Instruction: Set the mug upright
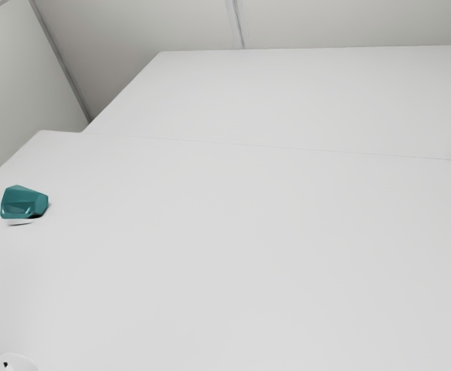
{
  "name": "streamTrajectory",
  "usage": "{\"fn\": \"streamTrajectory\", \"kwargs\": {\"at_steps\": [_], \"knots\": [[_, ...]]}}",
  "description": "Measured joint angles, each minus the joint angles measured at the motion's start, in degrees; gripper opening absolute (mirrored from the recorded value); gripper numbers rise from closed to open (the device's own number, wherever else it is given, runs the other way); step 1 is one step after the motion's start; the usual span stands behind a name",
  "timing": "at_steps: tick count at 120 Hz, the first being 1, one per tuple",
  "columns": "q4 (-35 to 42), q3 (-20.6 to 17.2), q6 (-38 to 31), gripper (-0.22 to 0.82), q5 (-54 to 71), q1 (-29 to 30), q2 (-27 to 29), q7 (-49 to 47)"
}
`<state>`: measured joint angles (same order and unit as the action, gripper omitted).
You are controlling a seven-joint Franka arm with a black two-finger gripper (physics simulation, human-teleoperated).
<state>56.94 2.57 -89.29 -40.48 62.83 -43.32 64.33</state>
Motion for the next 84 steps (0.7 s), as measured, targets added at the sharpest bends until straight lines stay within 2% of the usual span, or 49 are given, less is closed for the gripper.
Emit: {"fn": "streamTrajectory", "kwargs": {"at_steps": [18,30,84], "knots": [[-8.4,0.2,1.8,0.58,-1.8,0.0,-5.7,-1.6],[-10.7,0.2,2.3,0.58,-3.7,-0.3,-8.4,-2.5],[-12.0,0.0,-0.1,0.58,-7.3,-2.9,-14.9,-5.3]]}}
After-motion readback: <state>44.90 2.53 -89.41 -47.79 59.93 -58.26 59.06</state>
